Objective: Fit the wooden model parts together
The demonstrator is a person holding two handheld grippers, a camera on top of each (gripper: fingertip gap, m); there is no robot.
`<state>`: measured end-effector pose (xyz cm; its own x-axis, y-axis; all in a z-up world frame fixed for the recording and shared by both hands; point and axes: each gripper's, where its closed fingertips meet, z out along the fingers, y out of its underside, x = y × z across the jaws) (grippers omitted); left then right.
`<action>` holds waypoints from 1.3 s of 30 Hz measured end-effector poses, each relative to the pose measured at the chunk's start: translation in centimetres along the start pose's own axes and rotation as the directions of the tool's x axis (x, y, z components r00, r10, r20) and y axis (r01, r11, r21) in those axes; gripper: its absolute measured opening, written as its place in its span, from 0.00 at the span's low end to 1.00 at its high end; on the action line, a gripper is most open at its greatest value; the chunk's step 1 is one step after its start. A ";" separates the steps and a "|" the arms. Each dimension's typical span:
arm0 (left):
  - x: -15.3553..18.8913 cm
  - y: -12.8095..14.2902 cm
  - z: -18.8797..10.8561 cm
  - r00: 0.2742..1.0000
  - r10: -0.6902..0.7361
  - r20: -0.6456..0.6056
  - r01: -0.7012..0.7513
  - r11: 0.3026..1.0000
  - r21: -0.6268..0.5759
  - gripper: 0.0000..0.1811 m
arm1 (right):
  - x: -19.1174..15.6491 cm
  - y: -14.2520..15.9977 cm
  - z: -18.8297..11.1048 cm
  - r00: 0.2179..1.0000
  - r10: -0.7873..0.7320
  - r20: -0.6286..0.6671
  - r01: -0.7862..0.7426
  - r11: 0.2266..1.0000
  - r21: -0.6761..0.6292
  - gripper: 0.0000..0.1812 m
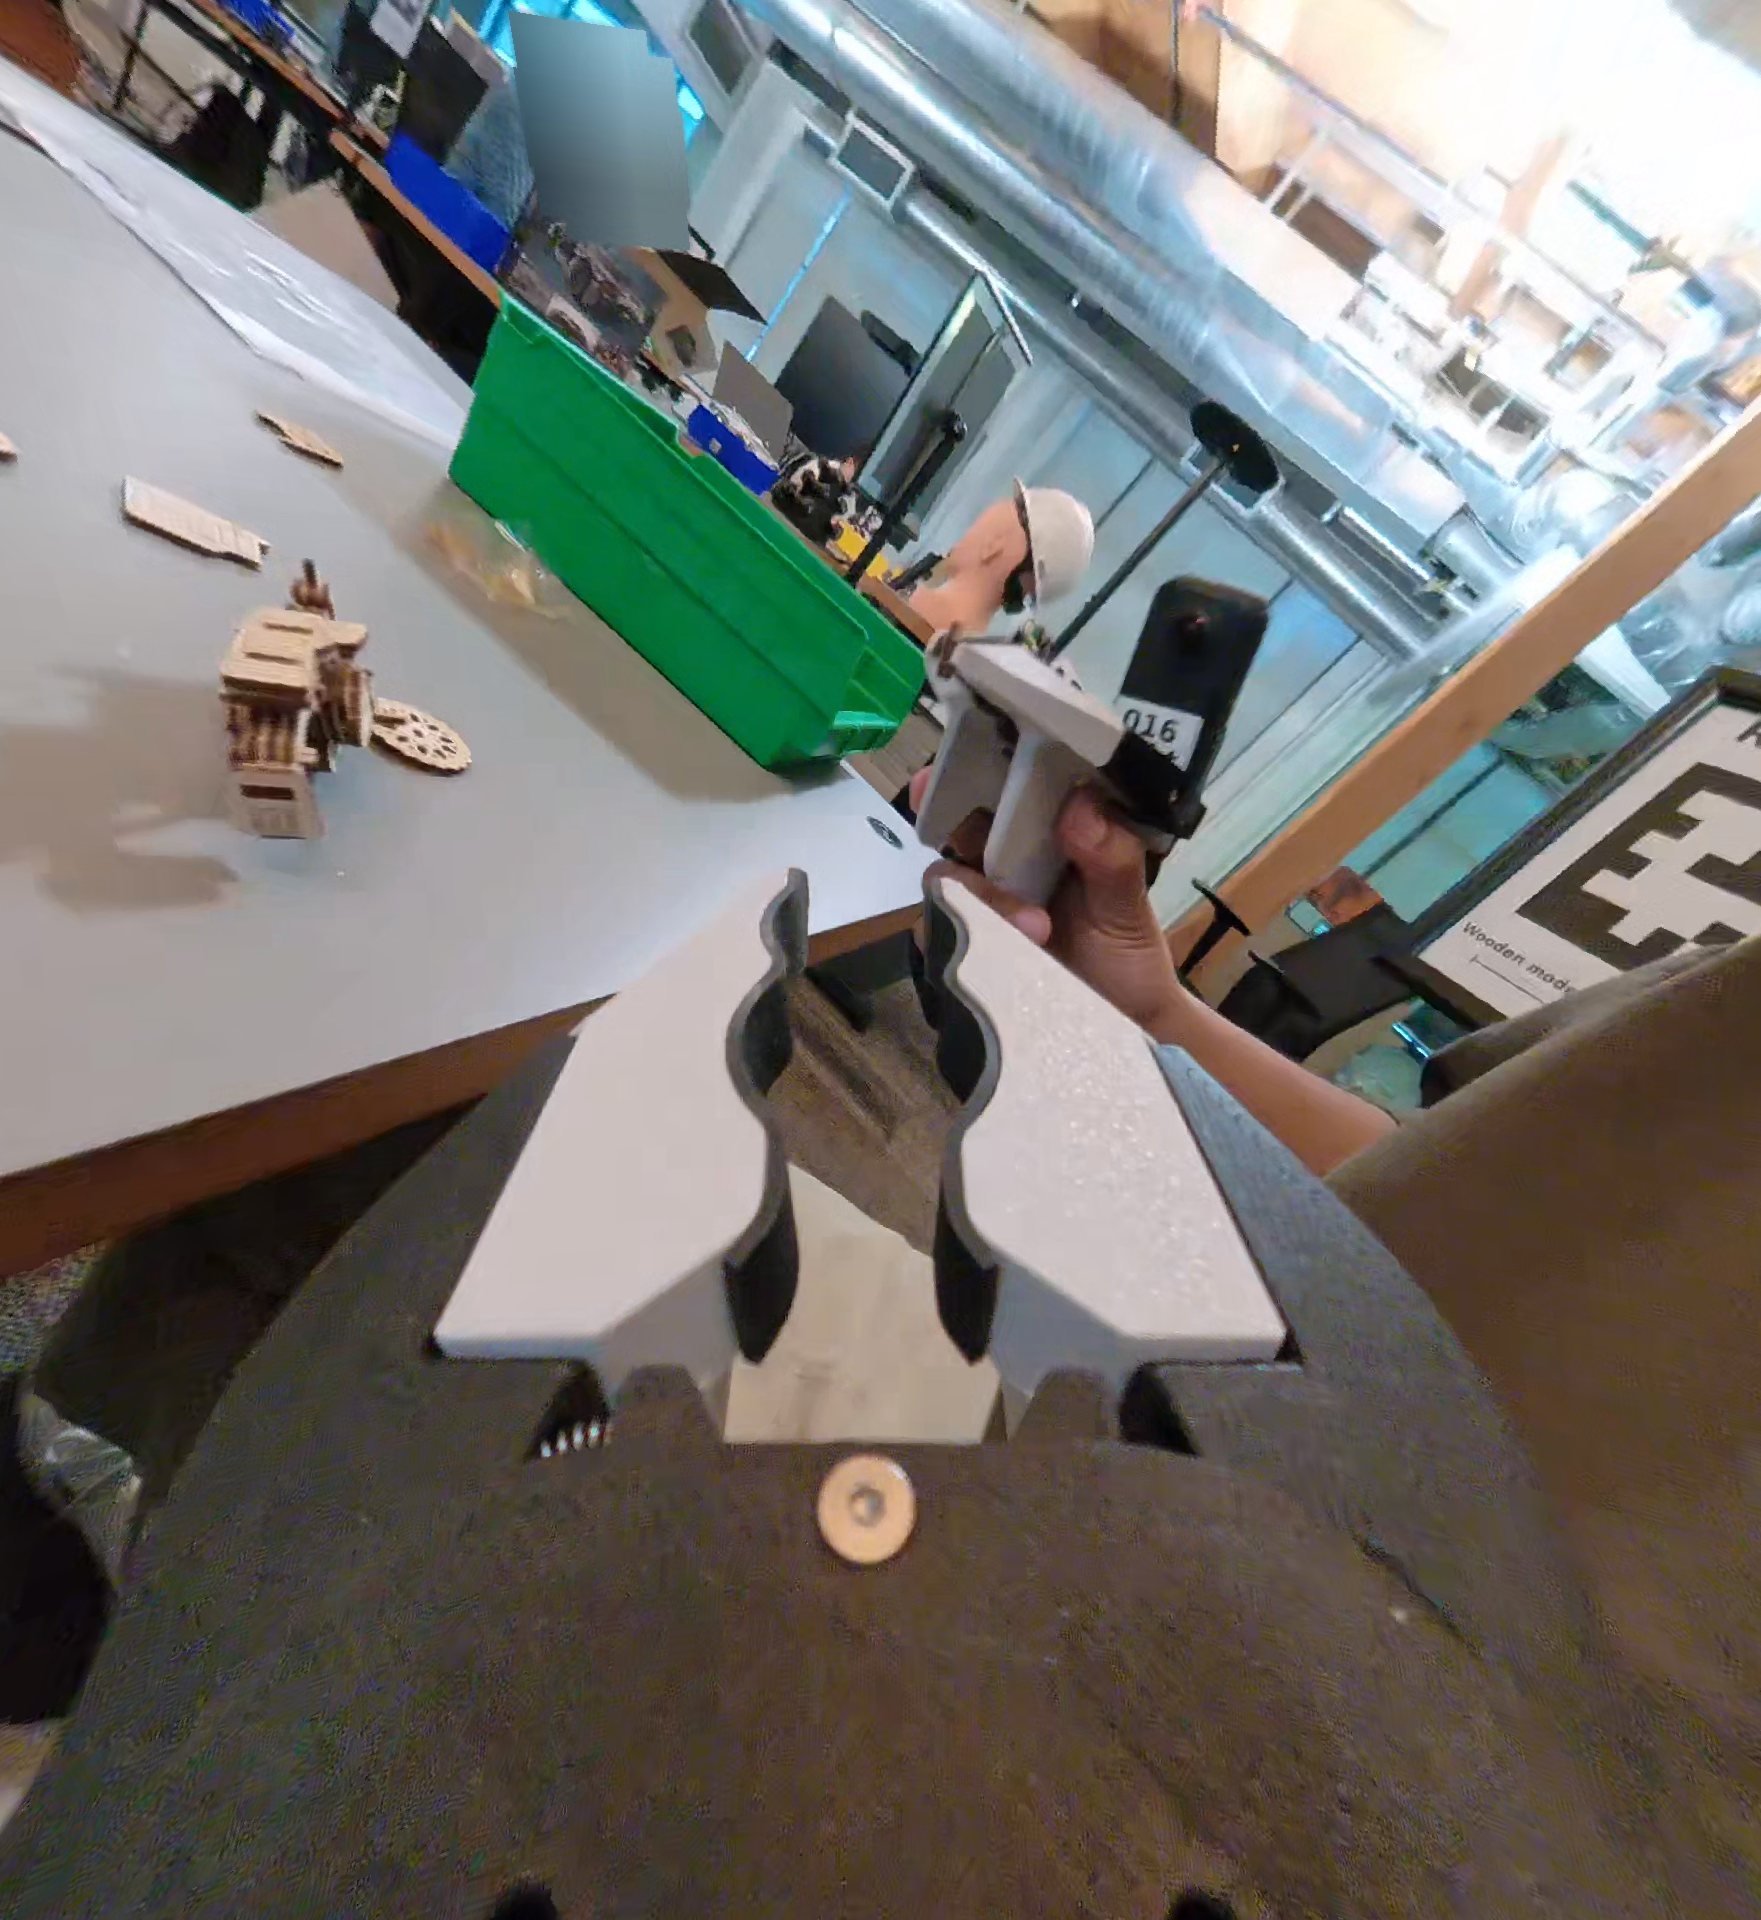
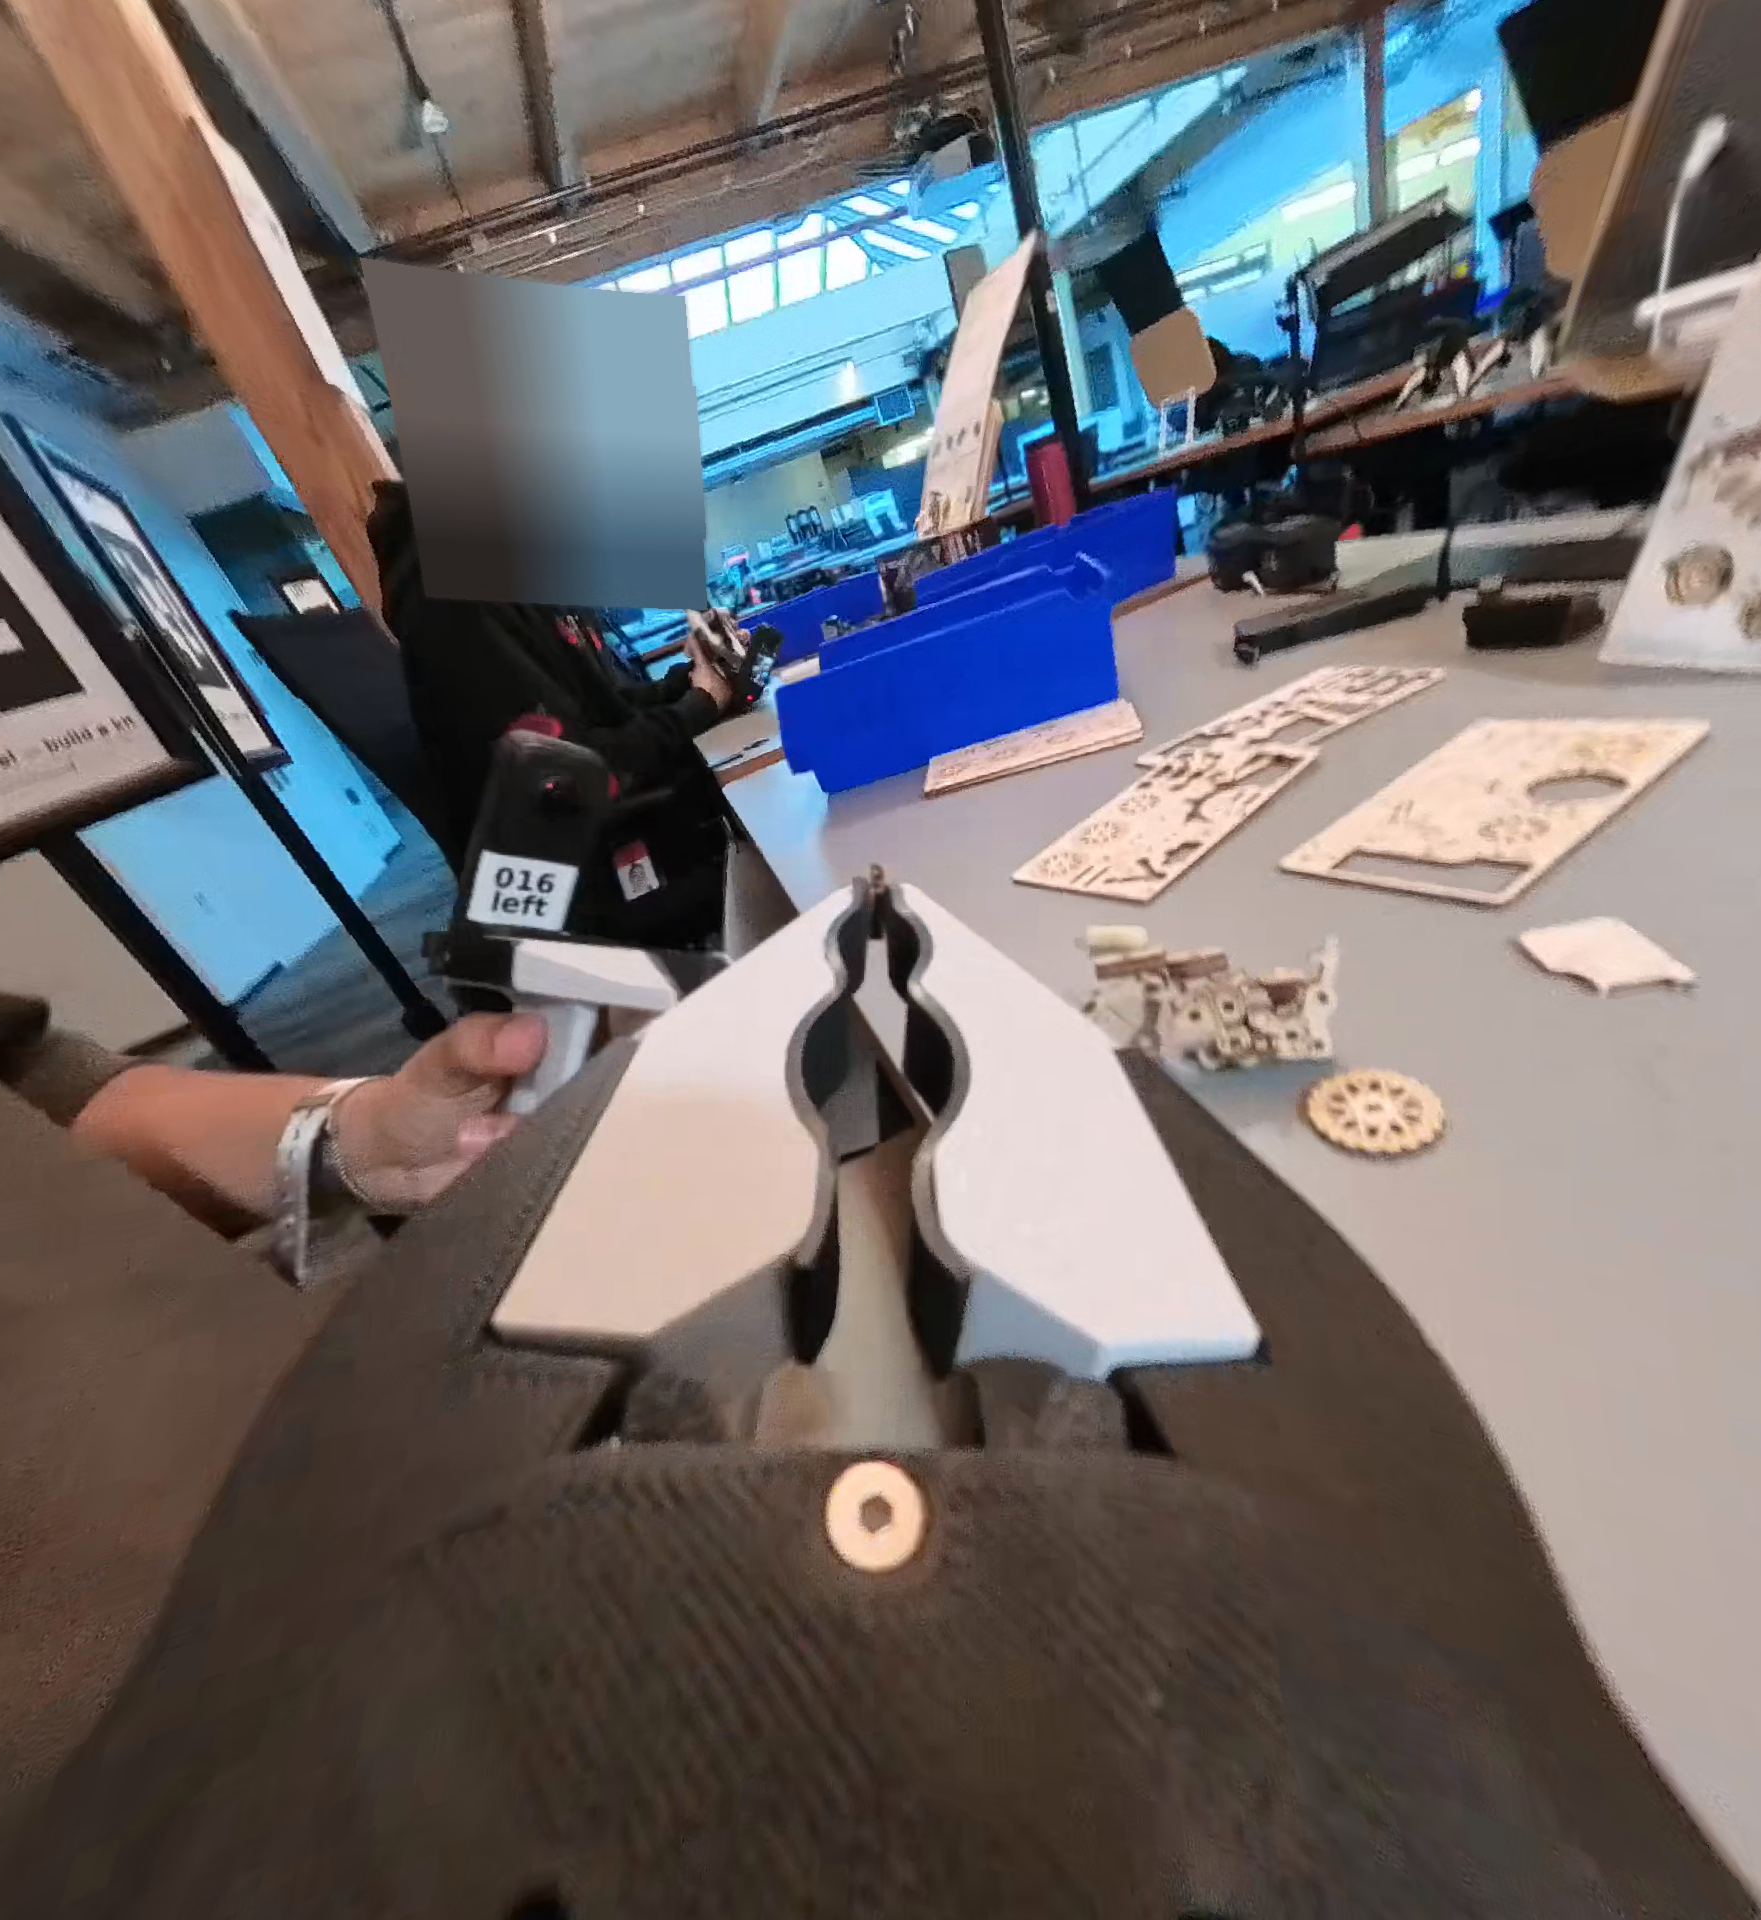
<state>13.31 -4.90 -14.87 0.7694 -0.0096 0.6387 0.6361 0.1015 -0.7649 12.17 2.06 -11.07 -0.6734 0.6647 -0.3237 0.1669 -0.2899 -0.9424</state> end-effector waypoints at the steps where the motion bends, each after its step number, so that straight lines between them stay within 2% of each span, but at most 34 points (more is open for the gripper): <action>1: -0.1 -0.2 -0.3 1.000 0.024 0.013 -0.024 1.000 0.001 0.11 | 0.3 0.3 -0.2 1.000 0.031 0.006 -0.030 0.999 -0.010 0.00; 4: -1.5 -0.1 -1.5 0.974 0.198 0.108 -0.191 0.979 -0.072 0.12 | 0.2 1.3 0.3 0.998 0.061 0.025 -0.060 0.996 -0.061 0.00; 7: -2.8 1.6 -3.3 0.931 0.315 0.182 -0.286 0.943 -0.171 0.11 | -1.6 1.1 1.5 0.984 0.150 0.095 -0.148 0.989 -0.027 0.00; 9: -2.7 2.2 -4.4 0.924 0.330 0.194 -0.297 0.937 -0.183 0.10 | -2.2 1.4 2.5 0.971 0.198 0.136 -0.196 0.980 -0.031 0.00; 12: -2.6 1.2 -5.1 0.918 0.334 0.213 -0.310 0.941 -0.136 0.09 | -1.5 2.2 3.7 0.979 0.165 0.121 -0.159 0.986 -0.056 0.00; 17: -5.9 0.4 -5.9 0.899 0.343 0.272 -0.316 0.938 -0.139 0.10 | 1.0 2.1 4.6 0.997 0.042 0.058 -0.039 0.998 -0.052 0.00; 20: -7.7 0.5 -5.3 0.904 0.324 0.280 -0.292 0.944 -0.153 0.10 | 1.5 2.6 5.2 0.997 0.012 0.078 -0.006 0.997 -0.080 0.00; 23: -7.5 -1.0 -3.7 0.903 0.359 0.236 -0.331 0.932 -0.150 0.11 | 1.7 3.0 6.7 0.988 -0.074 0.136 0.095 0.984 -0.153 0.00; 25: -6.9 -2.6 -2.4 0.882 0.430 0.190 -0.406 0.901 -0.156 0.11 | 2.2 2.7 8.0 0.958 -0.233 0.167 0.264 0.943 -0.202 0.00; 26: -6.5 -3.4 -1.7 0.867 0.470 0.166 -0.447 0.880 -0.159 0.12 | 2.8 2.6 8.5 0.921 -0.351 0.171 0.384 0.894 -0.231 0.00; 28: -5.4 -5.0 -0.2 0.843 0.525 0.116 -0.511 0.849 -0.134 0.12 | 4.2 1.7 9.3 0.803 -0.574 0.160 0.596 0.759 -0.264 0.00; 30: -4.6 -6.6 1.4 0.838 0.537 0.096 -0.531 0.844 -0.080 0.12 | 4.7 0.5 9.7 0.687 -0.711 0.150 0.723 0.650 -0.235 0.00; 31: -4.9 -7.4 2.2 0.834 0.537 0.128 -0.533 0.843 -0.071 0.11 | 5.1 0.1 9.8 0.640 -0.757 0.132 0.764 0.607 -0.220 0.00; 33: -7.2 -9.1 3.4 0.811 0.512 0.285 -0.507 0.857 -0.097 0.10 | 5.8 -0.5 9.9 0.573 -0.813 0.101 0.811 0.546 -0.211 0.00; 34: -7.5 -9.3 4.1 0.817 0.498 0.289 -0.493 0.865 -0.098 0.11 | 6.0 -0.7 9.8 0.559 -0.824 0.092 0.820 0.532 -0.214 0.00; 39: -6.0 -8.3 7.3 0.934 0.356 0.043 -0.351 0.933 -0.082 0.12 | 6.6 -1.0 7.8 0.553 -0.832 0.044 0.815 0.529 -0.237 0.00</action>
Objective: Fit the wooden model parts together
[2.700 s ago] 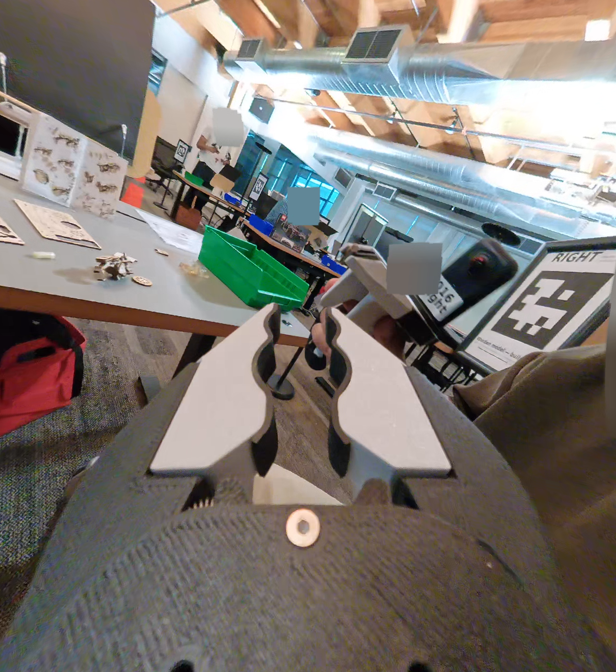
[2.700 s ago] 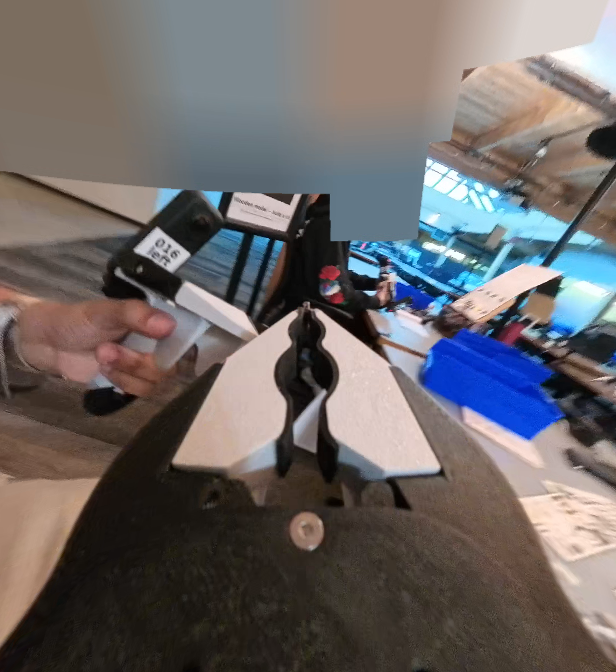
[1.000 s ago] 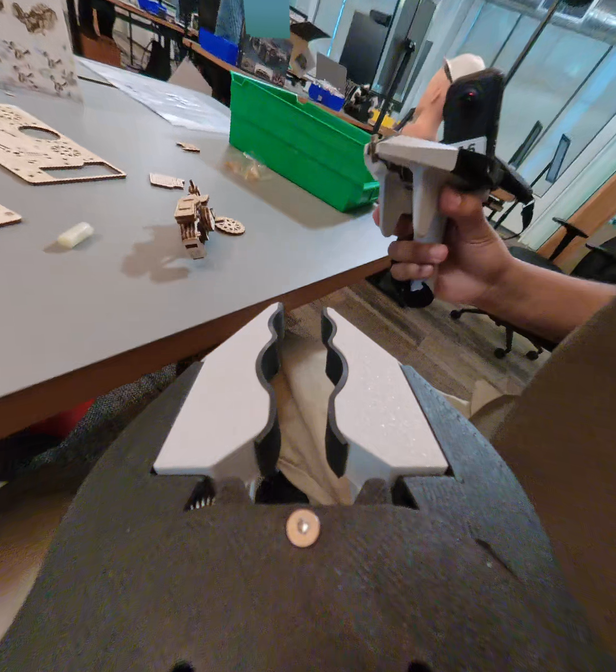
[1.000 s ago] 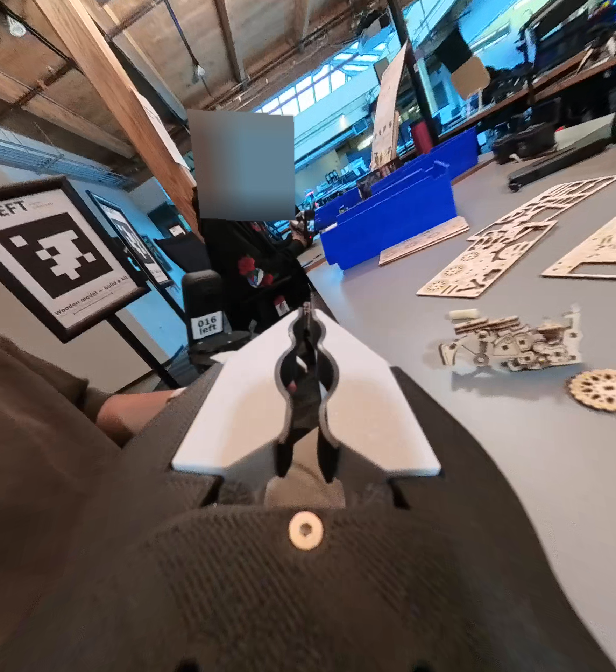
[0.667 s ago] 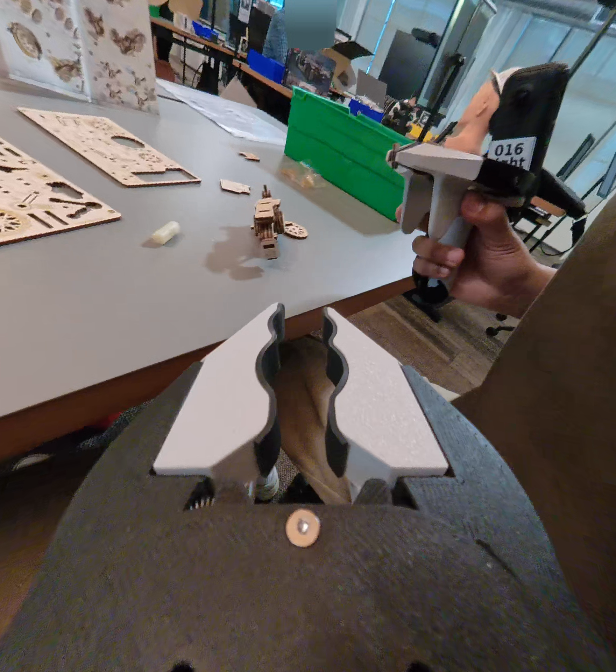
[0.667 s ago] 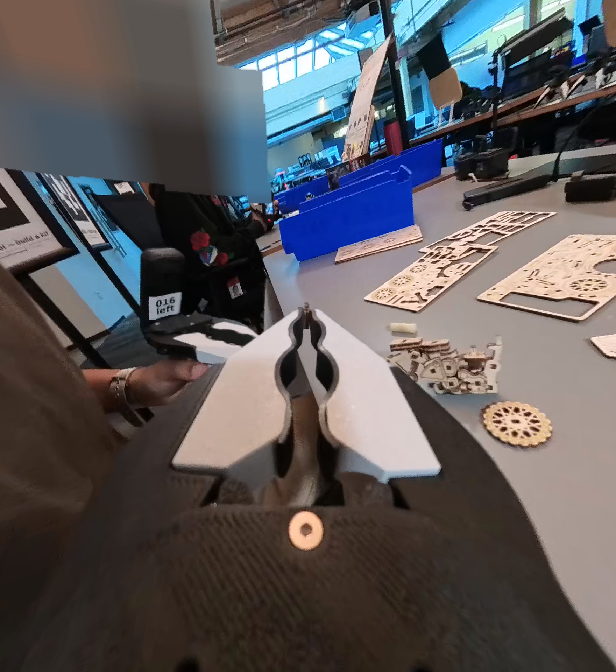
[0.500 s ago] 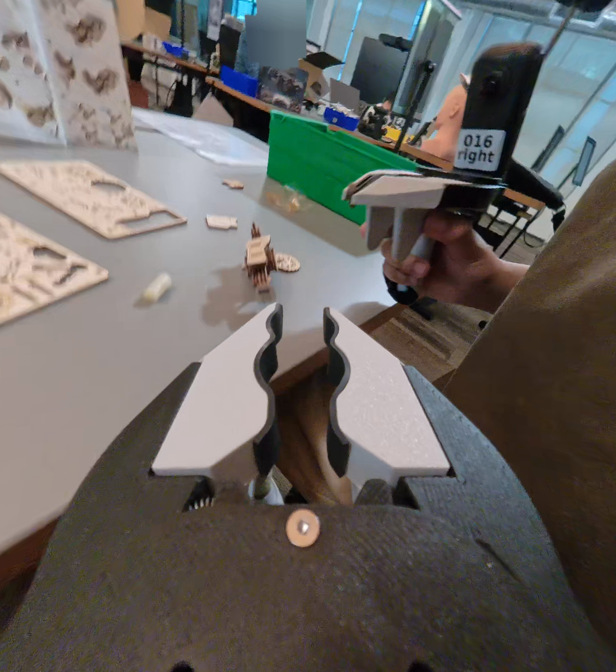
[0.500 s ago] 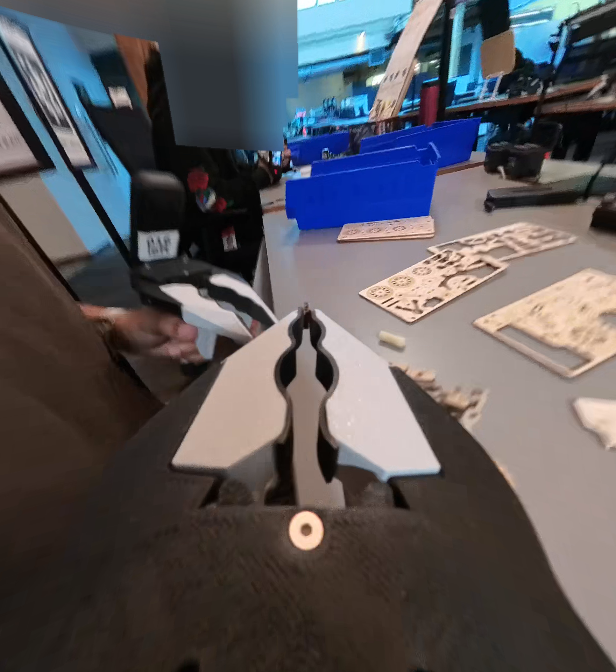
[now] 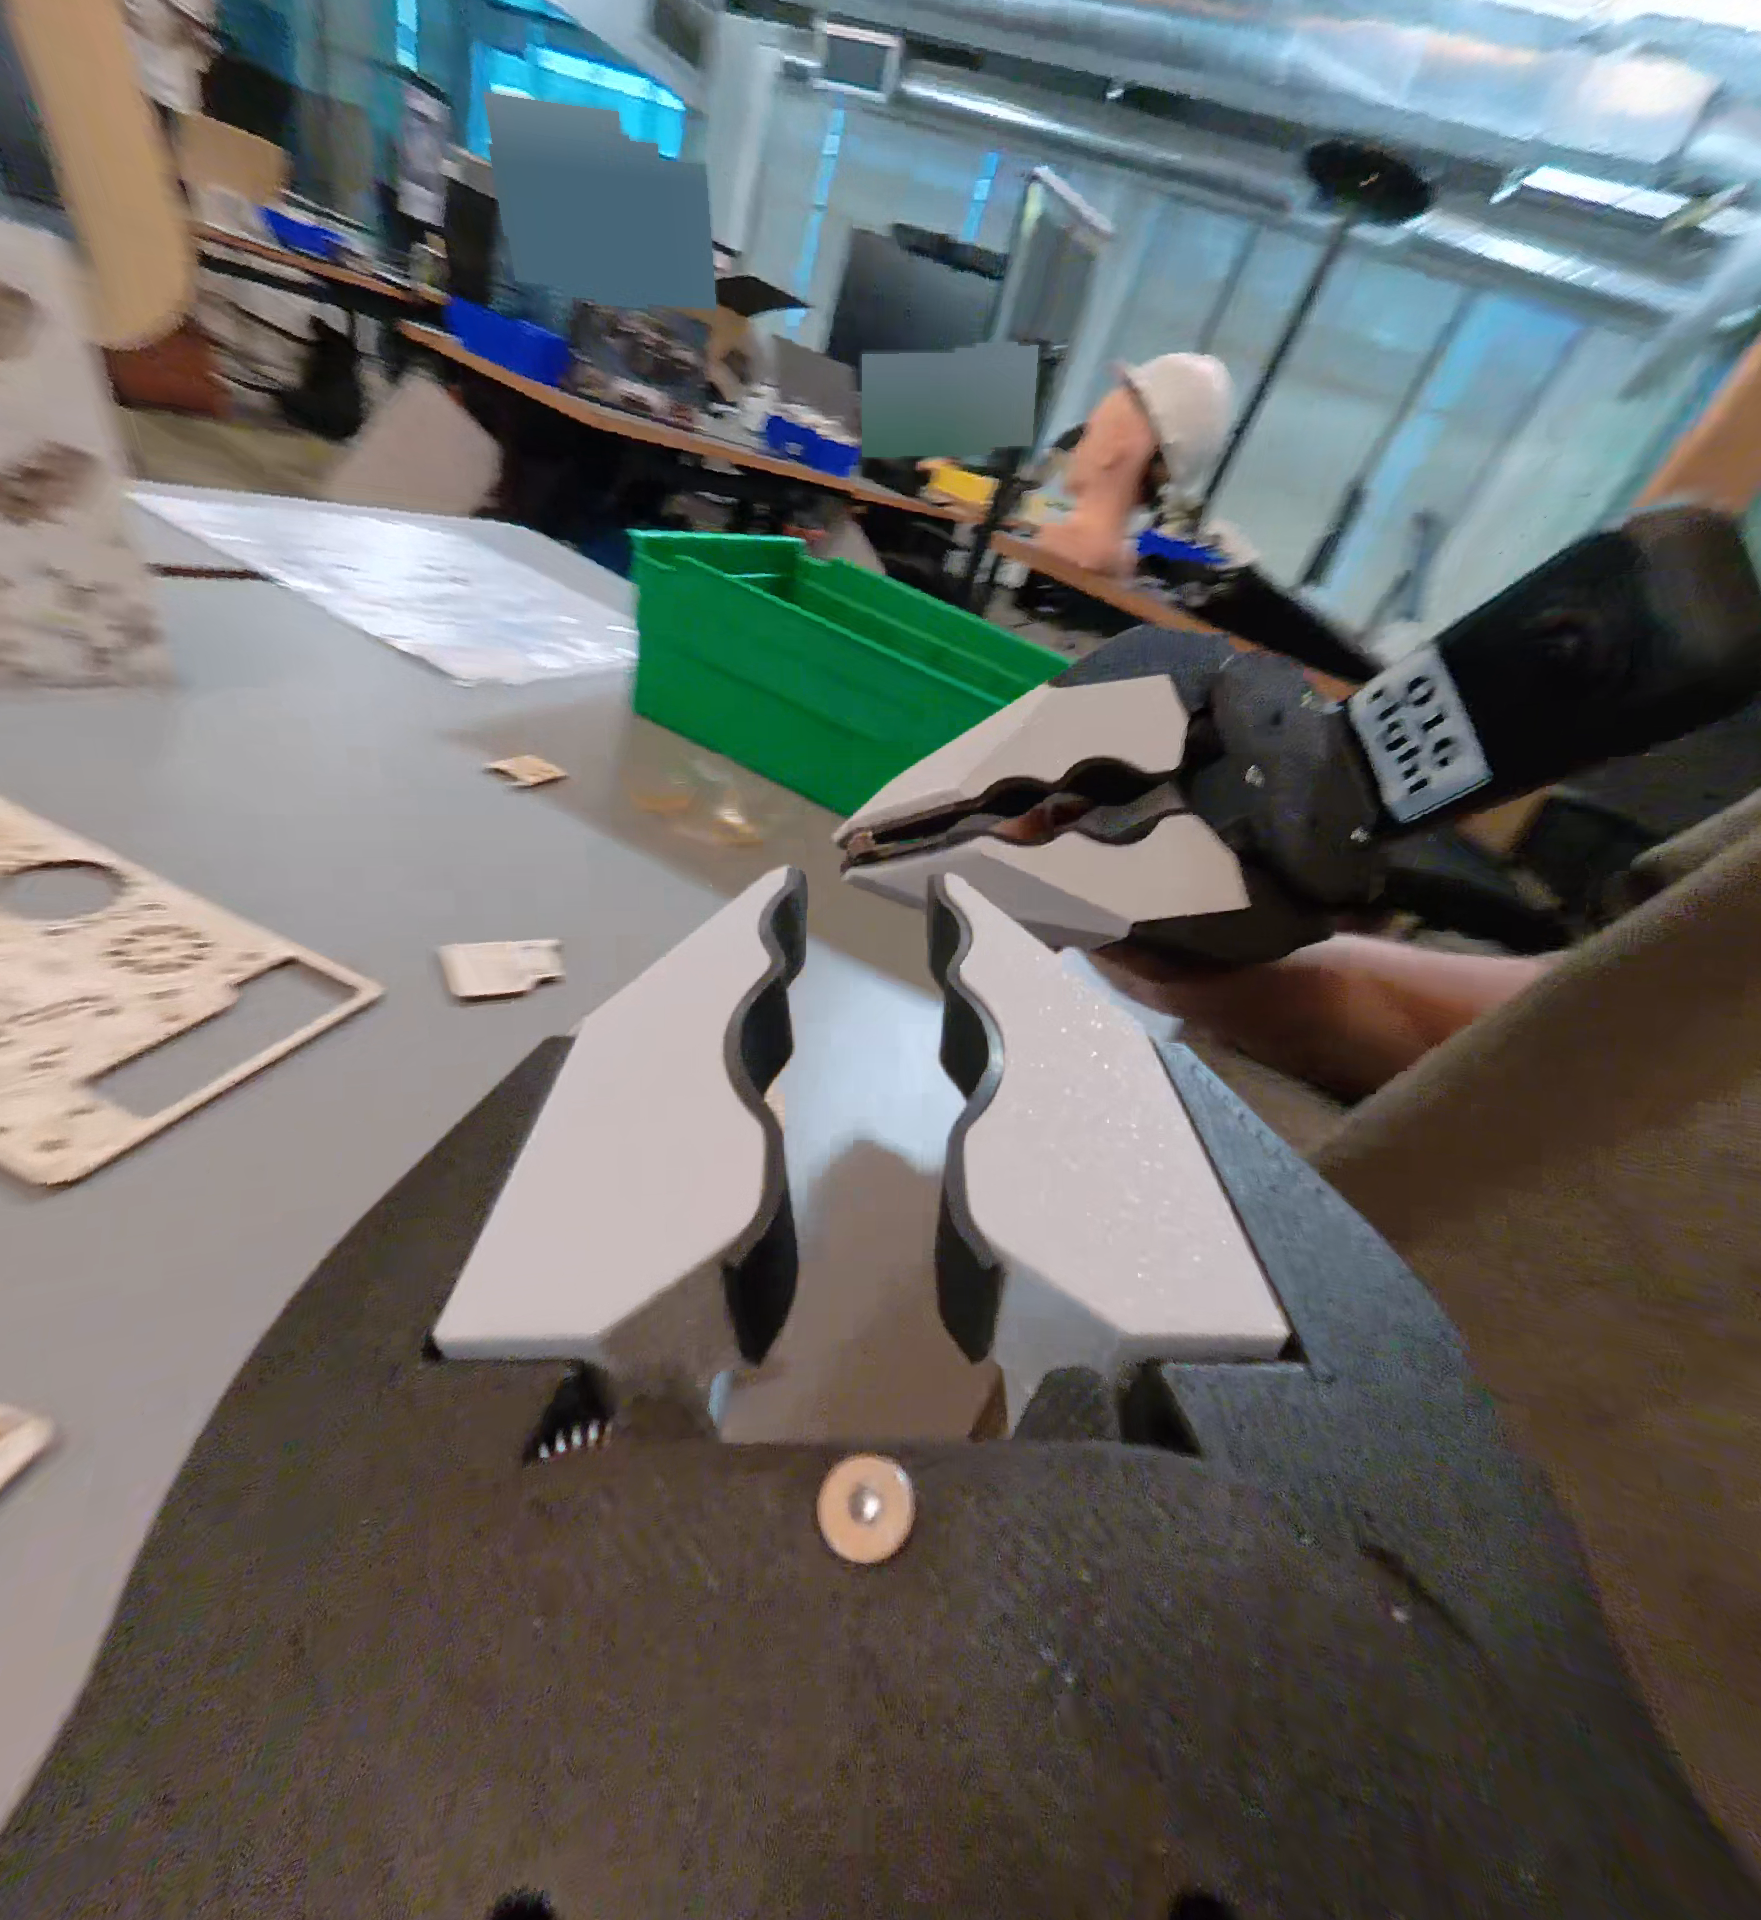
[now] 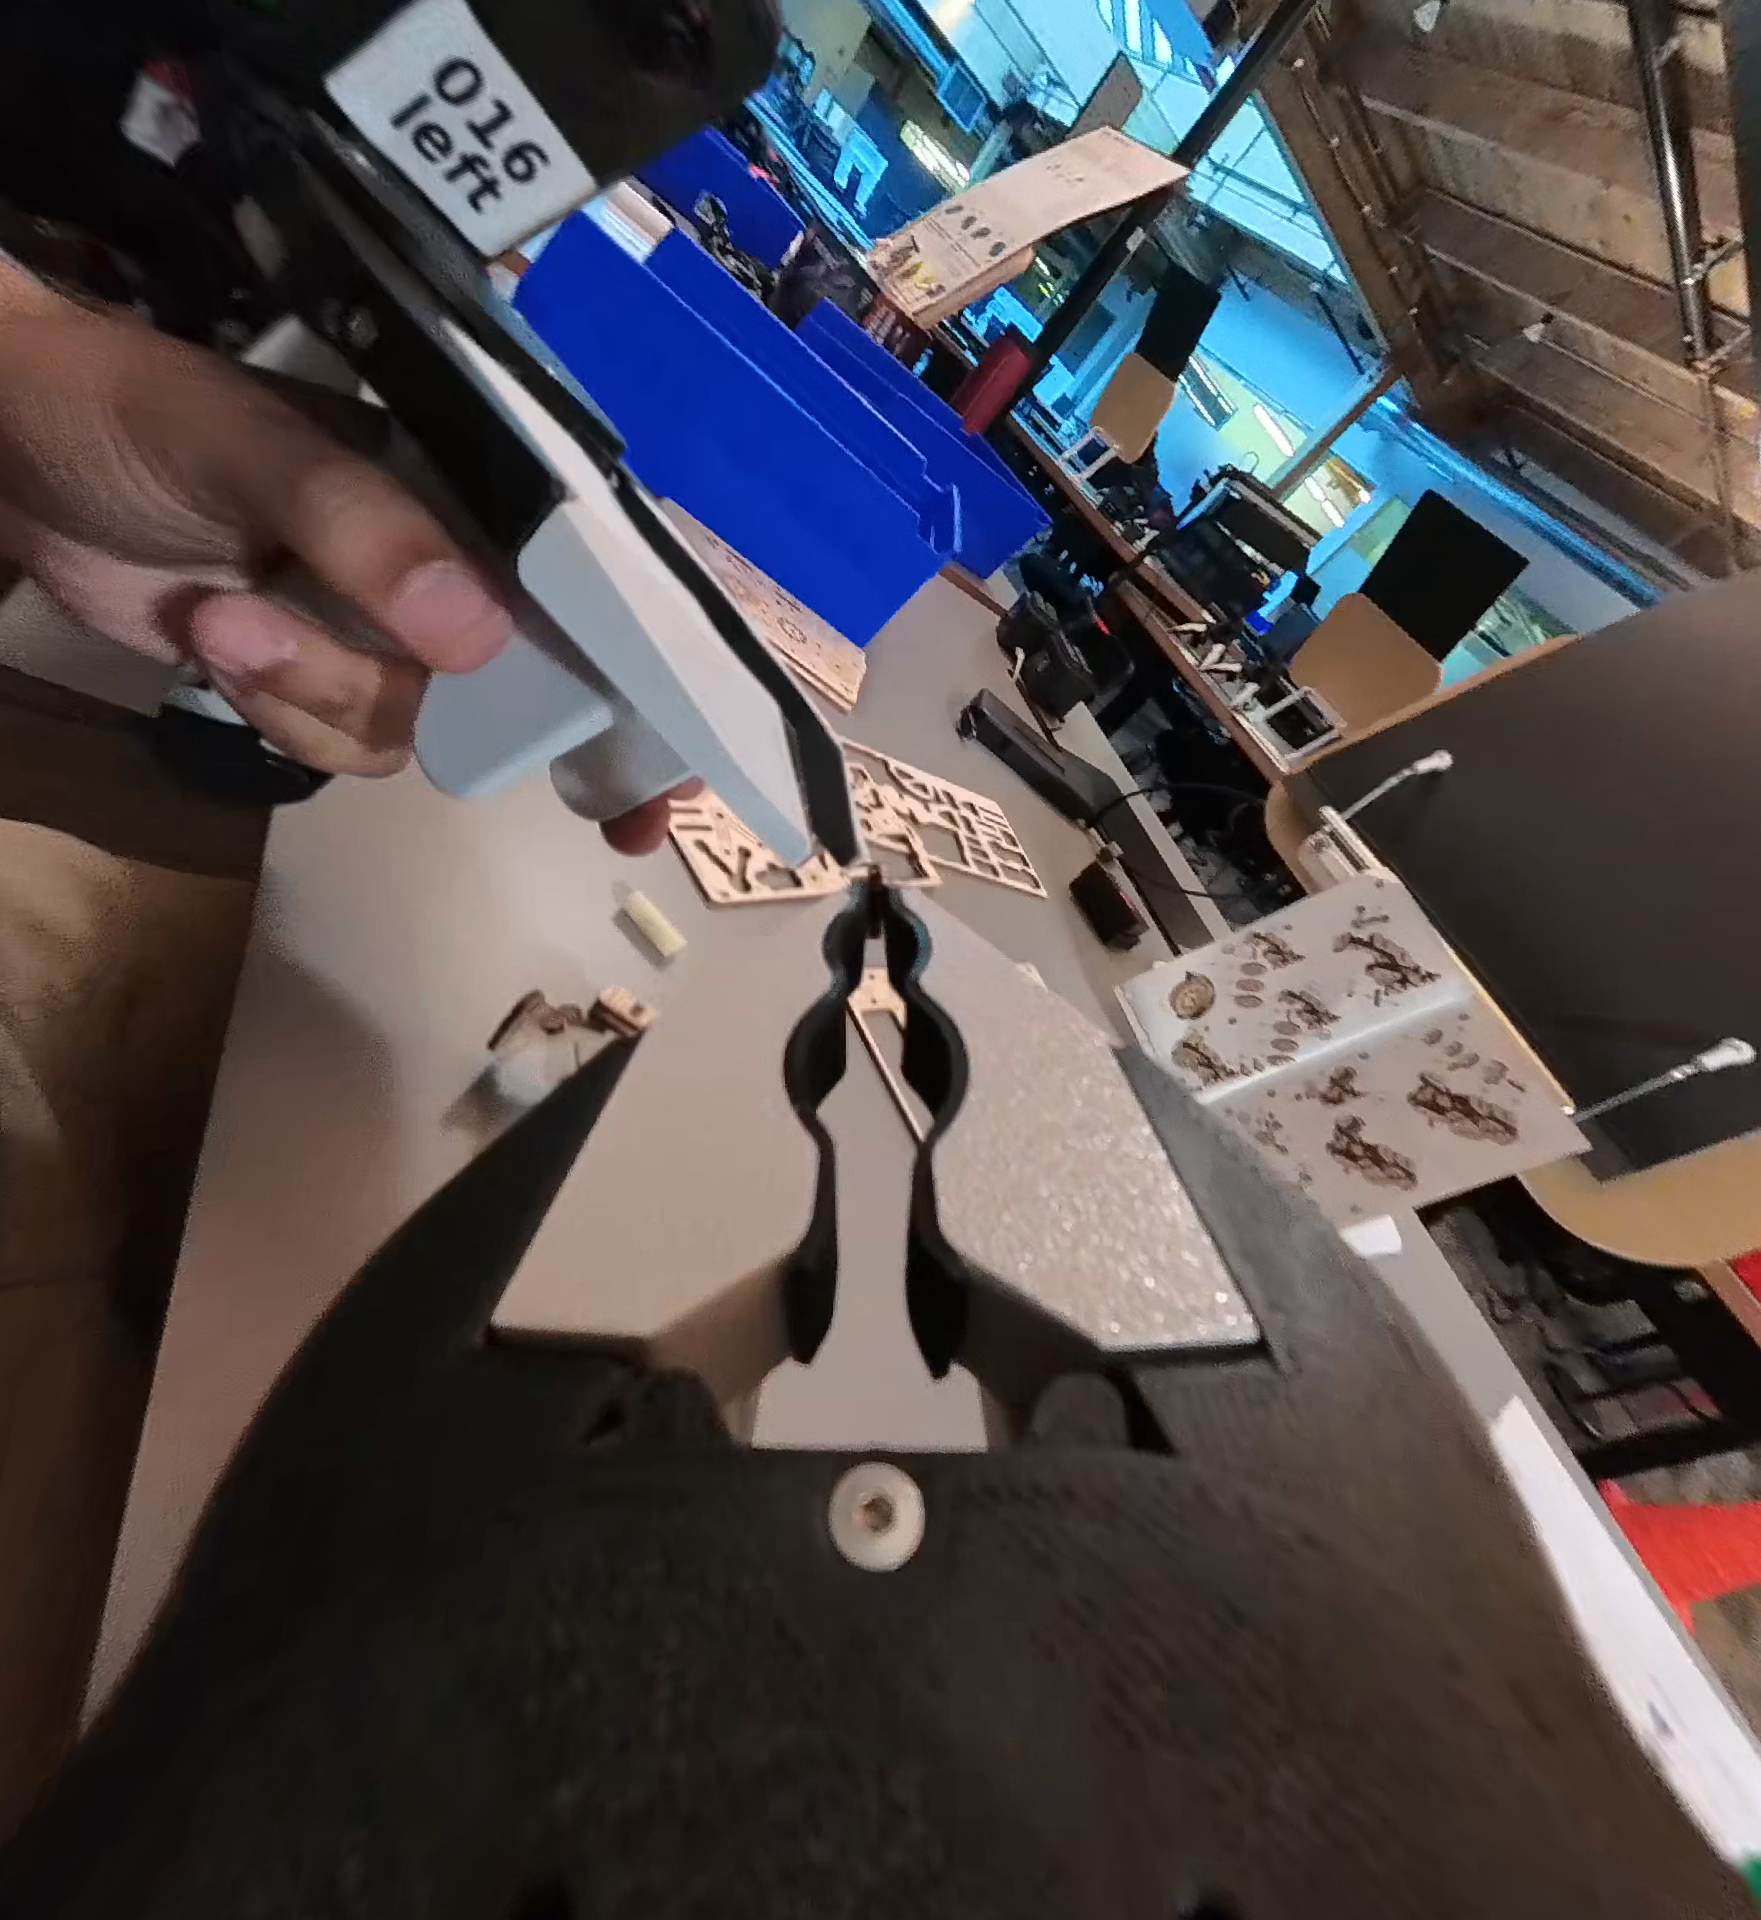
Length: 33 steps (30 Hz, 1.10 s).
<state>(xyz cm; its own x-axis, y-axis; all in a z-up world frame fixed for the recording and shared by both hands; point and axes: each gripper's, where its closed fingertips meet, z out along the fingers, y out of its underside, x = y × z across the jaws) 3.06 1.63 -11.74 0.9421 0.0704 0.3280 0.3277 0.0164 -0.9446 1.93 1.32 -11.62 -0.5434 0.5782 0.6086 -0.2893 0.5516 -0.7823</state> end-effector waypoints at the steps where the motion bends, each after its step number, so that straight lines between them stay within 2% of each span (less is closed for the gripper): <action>1: 0.4 0.1 0.5 0.998 -0.046 -0.045 0.047 0.999 0.002 0.12 | 0.1 0.3 -0.4 1.000 -0.008 -0.012 0.007 1.000 -0.016 0.00; 5: 0.7 0.7 1.9 0.970 -0.194 -0.147 0.192 0.981 -0.026 0.12 | 0.1 1.4 -1.6 0.999 -0.013 -0.038 0.010 0.998 -0.069 0.00; 9: 0.5 1.4 2.9 0.942 -0.269 -0.200 0.256 0.963 -0.088 0.12 | 0.0 2.0 -2.4 0.999 0.009 -0.054 -0.014 0.996 -0.093 0.00; 19: 0.3 1.5 3.5 0.902 -0.333 -0.275 0.309 0.942 -0.129 0.07 | 0.3 3.2 -3.1 0.997 0.040 -0.068 -0.048 0.991 -0.122 0.00; 26: 0.5 2.3 3.8 0.900 -0.347 -0.265 0.313 0.936 -0.161 0.07 | 0.1 3.5 -3.0 0.995 0.086 -0.049 -0.091 0.990 -0.112 0.00; 33: 0.5 2.6 3.8 0.906 -0.339 -0.252 0.303 0.938 -0.171 0.07 | -0.1 3.8 -2.9 0.997 0.058 -0.044 -0.064 0.989 -0.136 0.00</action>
<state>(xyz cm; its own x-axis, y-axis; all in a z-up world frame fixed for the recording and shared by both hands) 4.06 5.49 -14.08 0.7611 -0.1932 0.6192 0.6048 -0.1337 -0.7851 3.22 5.08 -14.27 -0.5242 0.6352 0.5672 -0.1444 0.5901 -0.7943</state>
